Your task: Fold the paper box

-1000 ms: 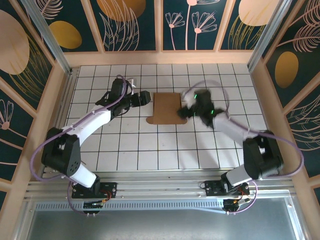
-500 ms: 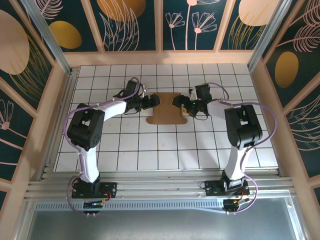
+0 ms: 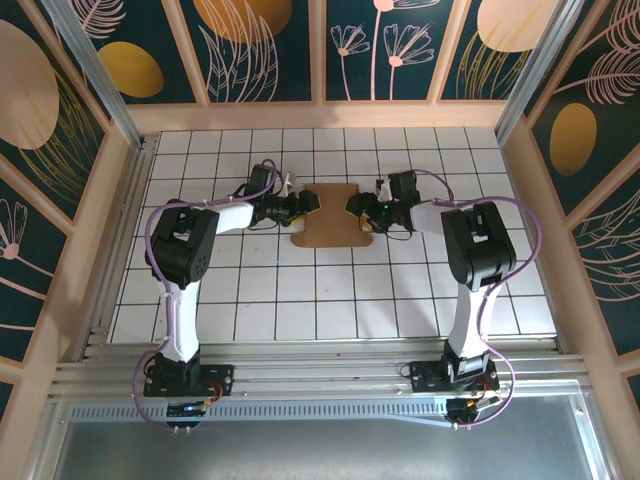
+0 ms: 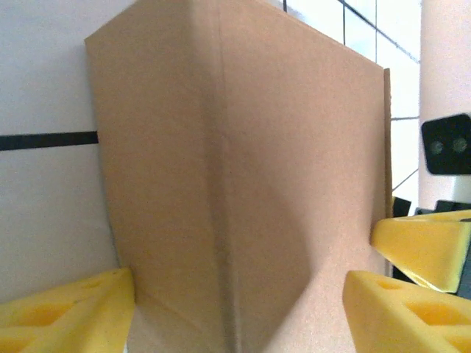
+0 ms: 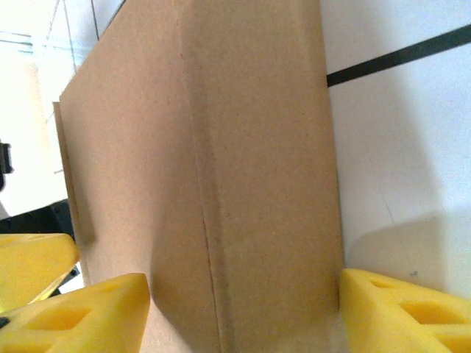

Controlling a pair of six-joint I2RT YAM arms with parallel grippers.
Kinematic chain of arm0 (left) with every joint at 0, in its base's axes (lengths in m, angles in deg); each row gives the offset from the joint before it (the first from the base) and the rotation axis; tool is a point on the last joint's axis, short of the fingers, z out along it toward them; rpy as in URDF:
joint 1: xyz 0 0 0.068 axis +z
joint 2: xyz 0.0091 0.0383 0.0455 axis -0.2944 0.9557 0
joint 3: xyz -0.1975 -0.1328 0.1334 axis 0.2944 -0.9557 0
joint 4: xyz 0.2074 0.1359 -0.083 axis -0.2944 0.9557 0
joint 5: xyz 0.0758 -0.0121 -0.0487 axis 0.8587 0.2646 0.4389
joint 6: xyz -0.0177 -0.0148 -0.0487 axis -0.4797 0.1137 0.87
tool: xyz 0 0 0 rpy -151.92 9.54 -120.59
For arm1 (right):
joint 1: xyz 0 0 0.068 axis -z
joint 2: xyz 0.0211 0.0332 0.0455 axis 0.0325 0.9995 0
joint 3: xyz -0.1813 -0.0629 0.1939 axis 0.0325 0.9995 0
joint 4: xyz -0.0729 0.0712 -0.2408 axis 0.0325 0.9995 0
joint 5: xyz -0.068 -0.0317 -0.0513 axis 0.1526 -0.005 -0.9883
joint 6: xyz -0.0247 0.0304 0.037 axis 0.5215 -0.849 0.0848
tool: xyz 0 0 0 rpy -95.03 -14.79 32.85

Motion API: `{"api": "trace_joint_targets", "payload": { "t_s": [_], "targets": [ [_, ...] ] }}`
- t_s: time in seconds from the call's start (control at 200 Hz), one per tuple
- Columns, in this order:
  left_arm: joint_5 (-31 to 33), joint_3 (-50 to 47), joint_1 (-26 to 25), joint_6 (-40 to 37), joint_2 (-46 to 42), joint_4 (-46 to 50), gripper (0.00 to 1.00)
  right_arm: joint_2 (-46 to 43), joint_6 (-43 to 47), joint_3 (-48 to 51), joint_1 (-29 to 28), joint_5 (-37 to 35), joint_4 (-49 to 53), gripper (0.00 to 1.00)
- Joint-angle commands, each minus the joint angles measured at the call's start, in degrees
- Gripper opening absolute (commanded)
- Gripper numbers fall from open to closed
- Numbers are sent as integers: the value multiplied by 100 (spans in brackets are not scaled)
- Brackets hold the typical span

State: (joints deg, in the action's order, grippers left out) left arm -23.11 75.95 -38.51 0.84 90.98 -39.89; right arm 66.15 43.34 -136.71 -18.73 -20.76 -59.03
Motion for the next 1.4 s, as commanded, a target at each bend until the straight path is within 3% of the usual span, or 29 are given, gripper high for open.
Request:
{"api": "trace_joint_targets", "payload": {
  "t_s": [0.0,0.175,0.37,0.571,0.756,0.936,1.076,1.291,1.396],
  "targets": [
    [-1068,-144,-217,698,-121,-883,68,95,-491,216,-237,809,-898,66],
    [-1087,-206,-217,1158,-758,-1264,58,-112,-573,335,-236,829,-1052,62],
    [-1045,-230,-217,1334,-1339,-1365,54,-276,-315,386,-149,725,-707,62],
    [-900,-59,-217,1435,-1168,-1032,52,-364,-386,456,-170,900,-905,63],
    [-28,615,-217,444,-872,743,70,-348,-342,491,-217,894,-948,64],
    [546,722,-217,-10,-932,1107,71,-428,-224,518,-182,761,-836,66],
    [1084,735,-217,-271,-1016,1319,70,-1104,125,731,-115,3,-722,70],
    [-83,422,-219,767,-756,-173,68,-2563,1320,1732,-497,-1456,-1387,77],
    [49,456,-217,698,-777,-52,67,-3043,2811,1805,-1169,-2677,-821,82]
  ]
}}
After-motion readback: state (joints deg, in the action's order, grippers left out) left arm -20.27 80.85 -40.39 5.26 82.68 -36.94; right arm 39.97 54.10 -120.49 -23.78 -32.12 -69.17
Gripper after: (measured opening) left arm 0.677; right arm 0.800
